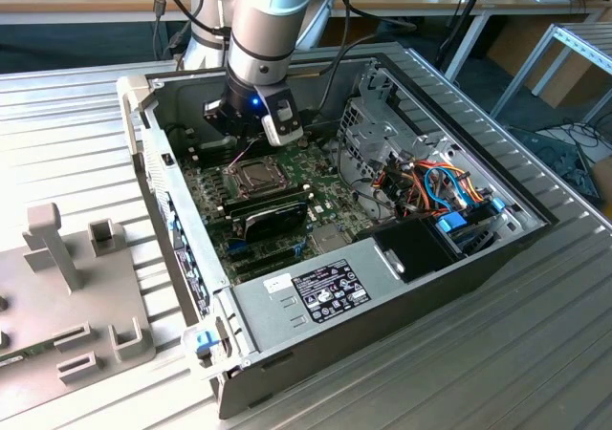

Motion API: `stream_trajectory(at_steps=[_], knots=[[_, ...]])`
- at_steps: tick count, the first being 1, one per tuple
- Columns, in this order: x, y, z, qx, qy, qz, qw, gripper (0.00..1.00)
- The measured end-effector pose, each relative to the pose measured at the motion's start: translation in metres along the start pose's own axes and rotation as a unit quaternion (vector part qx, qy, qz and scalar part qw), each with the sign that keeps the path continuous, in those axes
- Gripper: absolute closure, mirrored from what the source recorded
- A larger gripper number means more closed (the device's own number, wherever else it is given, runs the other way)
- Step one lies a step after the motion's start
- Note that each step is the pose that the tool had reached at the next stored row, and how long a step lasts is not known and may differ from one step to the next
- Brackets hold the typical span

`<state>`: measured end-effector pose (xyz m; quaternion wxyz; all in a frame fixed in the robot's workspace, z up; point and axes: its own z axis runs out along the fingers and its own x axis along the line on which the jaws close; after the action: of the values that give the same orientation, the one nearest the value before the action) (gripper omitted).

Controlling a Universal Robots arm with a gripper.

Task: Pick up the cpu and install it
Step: 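Install the first cpu locking lever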

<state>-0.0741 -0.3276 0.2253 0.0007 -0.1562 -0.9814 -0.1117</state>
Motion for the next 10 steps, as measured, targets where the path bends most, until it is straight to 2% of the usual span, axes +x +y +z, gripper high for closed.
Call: stream_trajectory(at_steps=[10], knots=[[-0.0006, -0.0002, 0.0017, 0.0000, 0.0000, 0.000, 1.00000, 0.89]])
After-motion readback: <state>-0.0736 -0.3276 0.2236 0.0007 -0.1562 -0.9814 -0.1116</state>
